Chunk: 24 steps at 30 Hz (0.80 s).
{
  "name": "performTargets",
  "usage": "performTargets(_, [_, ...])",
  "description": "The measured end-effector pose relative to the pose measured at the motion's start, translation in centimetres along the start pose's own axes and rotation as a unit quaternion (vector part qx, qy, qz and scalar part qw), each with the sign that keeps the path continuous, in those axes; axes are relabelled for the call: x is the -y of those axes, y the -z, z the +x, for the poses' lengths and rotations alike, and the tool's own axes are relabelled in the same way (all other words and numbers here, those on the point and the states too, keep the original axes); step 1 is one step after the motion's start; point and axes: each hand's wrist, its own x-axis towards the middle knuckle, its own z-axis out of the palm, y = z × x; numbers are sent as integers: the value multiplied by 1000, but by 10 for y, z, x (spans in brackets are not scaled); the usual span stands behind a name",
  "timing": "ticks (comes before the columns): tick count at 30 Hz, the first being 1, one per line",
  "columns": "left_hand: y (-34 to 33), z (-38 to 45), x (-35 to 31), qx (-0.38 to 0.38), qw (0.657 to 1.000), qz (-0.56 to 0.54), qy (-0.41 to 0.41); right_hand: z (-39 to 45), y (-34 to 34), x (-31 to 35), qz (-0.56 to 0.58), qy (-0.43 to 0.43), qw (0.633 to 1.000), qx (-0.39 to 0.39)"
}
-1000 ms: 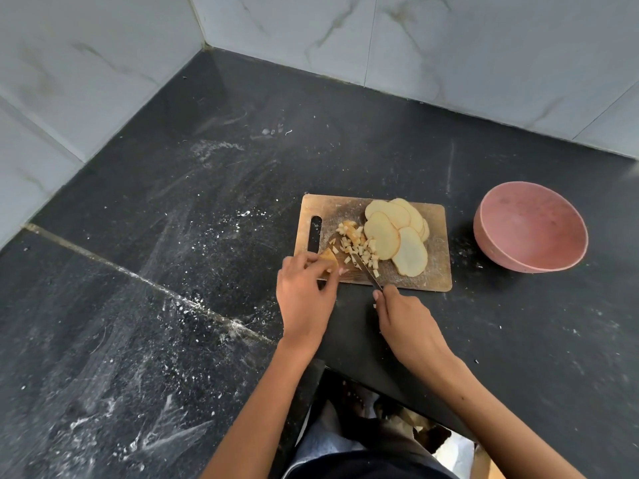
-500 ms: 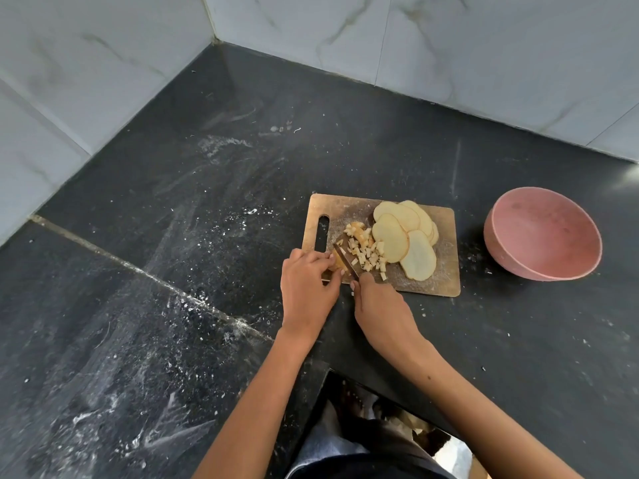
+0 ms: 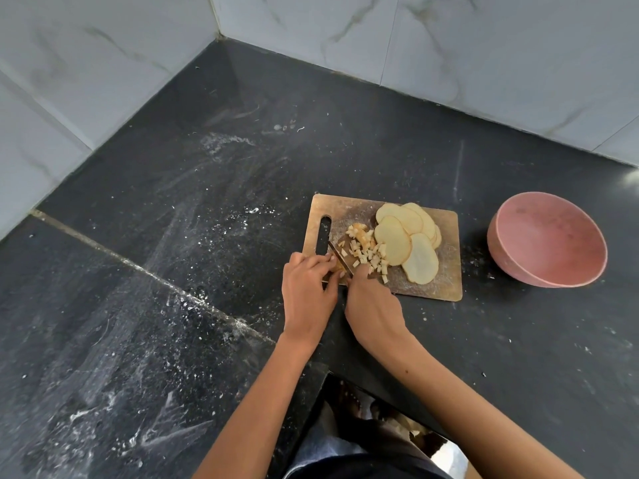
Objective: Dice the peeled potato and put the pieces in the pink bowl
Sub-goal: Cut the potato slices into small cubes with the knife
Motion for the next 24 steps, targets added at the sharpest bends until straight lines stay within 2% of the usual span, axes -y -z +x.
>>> performTargets(5, [-1,-1,1,7,1000,6,1,-11,-4,-13,-20,-21,999,40])
performTargets(11, [-1,1,5,5,1000,-23,0,2,4,1,-25,-11,999,27])
performTargets(17, [1,3,7,7,999,-36,8,-19,-3,-20,-16,-22,998,60])
performTargets(24, [-2,5,11,3,999,-44,-3,-14,0,-20,22,-32,997,59])
